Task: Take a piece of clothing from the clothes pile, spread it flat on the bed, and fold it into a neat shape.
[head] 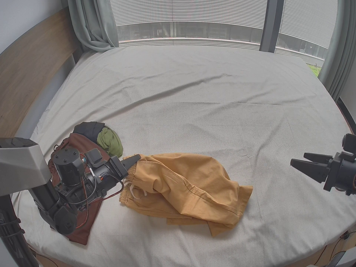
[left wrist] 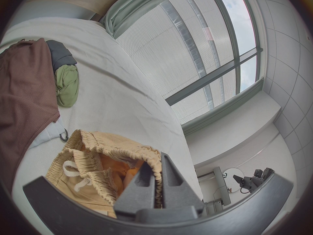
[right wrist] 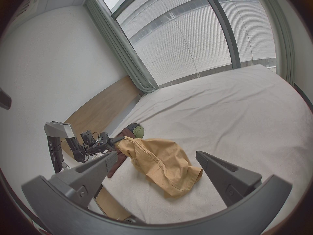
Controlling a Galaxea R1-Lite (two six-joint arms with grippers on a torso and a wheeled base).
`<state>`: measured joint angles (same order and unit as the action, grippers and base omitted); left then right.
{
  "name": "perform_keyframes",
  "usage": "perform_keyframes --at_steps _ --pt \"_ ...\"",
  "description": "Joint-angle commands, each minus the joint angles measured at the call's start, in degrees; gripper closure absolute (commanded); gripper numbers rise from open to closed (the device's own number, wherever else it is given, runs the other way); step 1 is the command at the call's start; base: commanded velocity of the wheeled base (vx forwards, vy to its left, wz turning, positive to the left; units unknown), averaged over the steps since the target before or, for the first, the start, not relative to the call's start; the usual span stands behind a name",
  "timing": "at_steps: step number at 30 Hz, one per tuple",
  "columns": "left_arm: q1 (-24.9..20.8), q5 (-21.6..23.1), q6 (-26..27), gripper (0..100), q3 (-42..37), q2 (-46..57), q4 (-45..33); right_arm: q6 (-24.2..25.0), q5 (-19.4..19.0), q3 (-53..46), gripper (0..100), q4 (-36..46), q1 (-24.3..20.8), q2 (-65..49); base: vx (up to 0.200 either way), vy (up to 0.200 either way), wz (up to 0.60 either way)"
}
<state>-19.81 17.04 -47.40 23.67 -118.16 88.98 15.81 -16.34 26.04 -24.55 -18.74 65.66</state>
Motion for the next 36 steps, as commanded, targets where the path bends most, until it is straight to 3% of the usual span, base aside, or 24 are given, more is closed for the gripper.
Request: perform_keyframes --at_steps 1,13,23,36 --pt "0.0 0.0 -0.1 100 0.3 -0.2 0.1 1.2 -0.2 -2.9 0 -3.6 -0.1 6.6 0.0 0.0 0.0" --pt "0.9 0.0 -0.1 100 0.6 -0.6 0.0 3.8 -3.0 -5.5 0 -5.3 -0.1 13.7 0.0 0.0 0.0" --pt "0.9 -0.1 0.0 100 0.9 -1.5 0.1 5.4 -3.2 -5.6 0 -6.0 0.1 18.7 0.0 0.0 0.0" --pt "1.0 -0.1 0.0 100 1.0 -1.5 0.0 6.8 -3.1 -9.8 0 -18.4 0.1 29.7 0.0 0.0 0.0"
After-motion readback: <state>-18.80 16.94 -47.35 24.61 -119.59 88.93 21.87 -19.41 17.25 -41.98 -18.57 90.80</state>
